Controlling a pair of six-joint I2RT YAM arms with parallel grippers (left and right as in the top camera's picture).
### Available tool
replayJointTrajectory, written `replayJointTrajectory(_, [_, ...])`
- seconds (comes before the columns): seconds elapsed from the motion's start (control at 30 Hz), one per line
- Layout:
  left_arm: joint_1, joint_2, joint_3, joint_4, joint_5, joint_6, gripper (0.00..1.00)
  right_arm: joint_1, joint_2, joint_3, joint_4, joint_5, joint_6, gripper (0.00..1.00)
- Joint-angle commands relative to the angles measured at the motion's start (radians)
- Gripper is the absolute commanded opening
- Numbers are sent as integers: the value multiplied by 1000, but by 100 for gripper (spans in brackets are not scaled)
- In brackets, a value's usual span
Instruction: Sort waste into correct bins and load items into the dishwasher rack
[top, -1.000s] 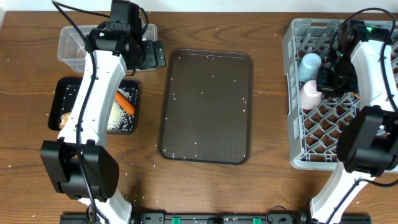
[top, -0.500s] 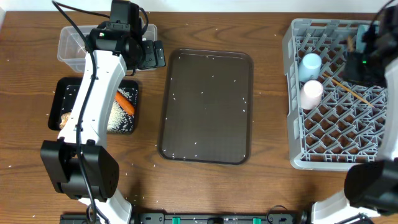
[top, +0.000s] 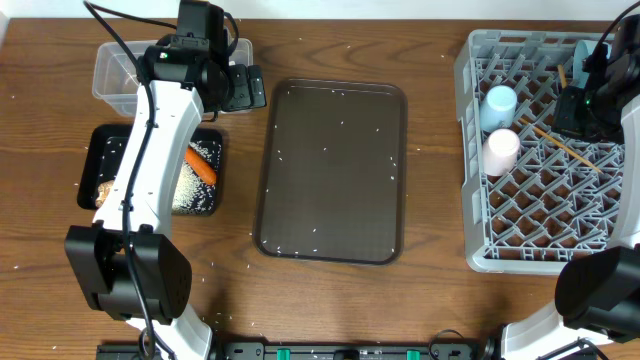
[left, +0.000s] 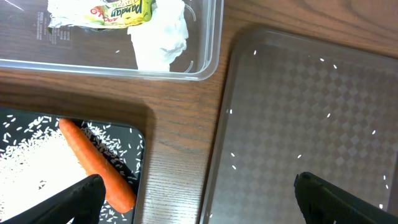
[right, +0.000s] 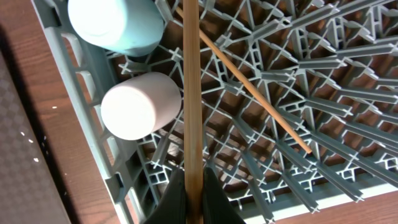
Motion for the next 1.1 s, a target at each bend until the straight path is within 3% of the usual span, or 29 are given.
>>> replayJointTrajectory(0.0, [4,3,-12,-3,-1,-10,98,-9,11,-6,0,-19,-14,1])
replayJointTrajectory(0.37, [4,3,-12,-3,-1,-10,98,-9,12,-7,-2,-45,-18,2])
replayJointTrajectory(0.43, [4,3,-12,-3,-1,-10,98,-9,12,-7,-3,-45,-18,8])
replayJointTrajectory(0.5, [4,3,-12,-3,-1,-10,98,-9,12,-7,-3,-45,-23,30])
replayJointTrajectory(0.57, [4,3,-12,-3,-1,-10,98,-9,12,-7,-3,-45,-24,43])
replayJointTrajectory(0.63, [4,3,-12,-3,-1,-10,98,-9,12,-7,-3,-45,-24,50])
replayJointTrajectory(1.07, [4,3,-12,-3,-1,-10,98,-23,12,-7,-9,-44,-24,56])
